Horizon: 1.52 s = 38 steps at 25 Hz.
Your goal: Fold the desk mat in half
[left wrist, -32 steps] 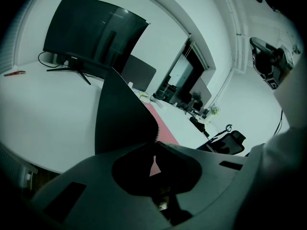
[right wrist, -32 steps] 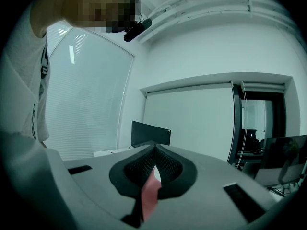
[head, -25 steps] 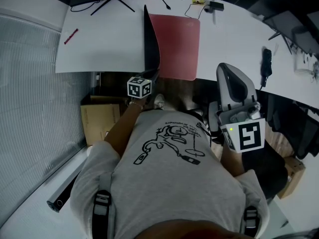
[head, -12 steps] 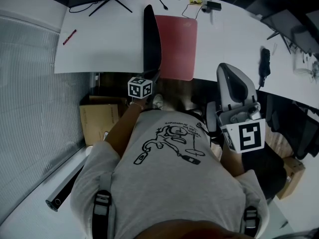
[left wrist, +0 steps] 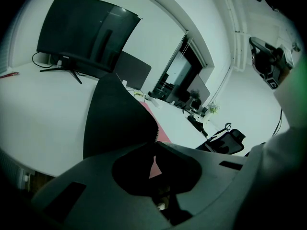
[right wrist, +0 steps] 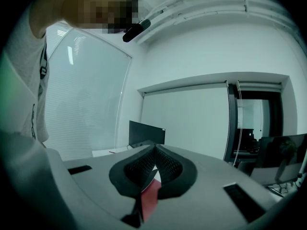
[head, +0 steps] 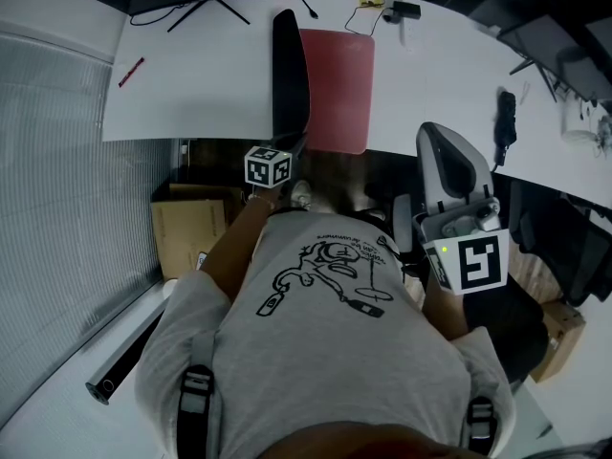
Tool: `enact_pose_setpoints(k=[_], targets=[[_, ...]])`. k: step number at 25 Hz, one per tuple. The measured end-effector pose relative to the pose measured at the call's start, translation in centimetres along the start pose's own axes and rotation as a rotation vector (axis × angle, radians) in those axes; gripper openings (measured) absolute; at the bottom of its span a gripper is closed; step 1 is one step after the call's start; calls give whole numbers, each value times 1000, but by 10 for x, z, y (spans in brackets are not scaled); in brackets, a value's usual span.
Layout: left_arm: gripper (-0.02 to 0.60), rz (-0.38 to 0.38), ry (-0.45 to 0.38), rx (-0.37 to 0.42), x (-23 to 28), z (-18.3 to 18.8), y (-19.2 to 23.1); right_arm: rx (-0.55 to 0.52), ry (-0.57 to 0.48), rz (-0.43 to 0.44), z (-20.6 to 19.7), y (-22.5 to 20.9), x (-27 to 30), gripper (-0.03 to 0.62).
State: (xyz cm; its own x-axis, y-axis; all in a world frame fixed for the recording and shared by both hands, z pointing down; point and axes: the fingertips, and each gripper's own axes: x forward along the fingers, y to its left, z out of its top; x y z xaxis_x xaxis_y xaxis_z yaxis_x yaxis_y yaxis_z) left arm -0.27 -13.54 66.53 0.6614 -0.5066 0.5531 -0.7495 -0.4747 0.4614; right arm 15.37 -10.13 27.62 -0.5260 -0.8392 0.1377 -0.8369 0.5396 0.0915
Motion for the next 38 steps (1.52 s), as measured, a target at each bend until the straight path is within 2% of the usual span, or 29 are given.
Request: enact_pose_setpoints(k=[38], targets=[[31, -34, 51, 37, 26, -12, -39, -3, -5, -17, -5, -25, -29, 6]])
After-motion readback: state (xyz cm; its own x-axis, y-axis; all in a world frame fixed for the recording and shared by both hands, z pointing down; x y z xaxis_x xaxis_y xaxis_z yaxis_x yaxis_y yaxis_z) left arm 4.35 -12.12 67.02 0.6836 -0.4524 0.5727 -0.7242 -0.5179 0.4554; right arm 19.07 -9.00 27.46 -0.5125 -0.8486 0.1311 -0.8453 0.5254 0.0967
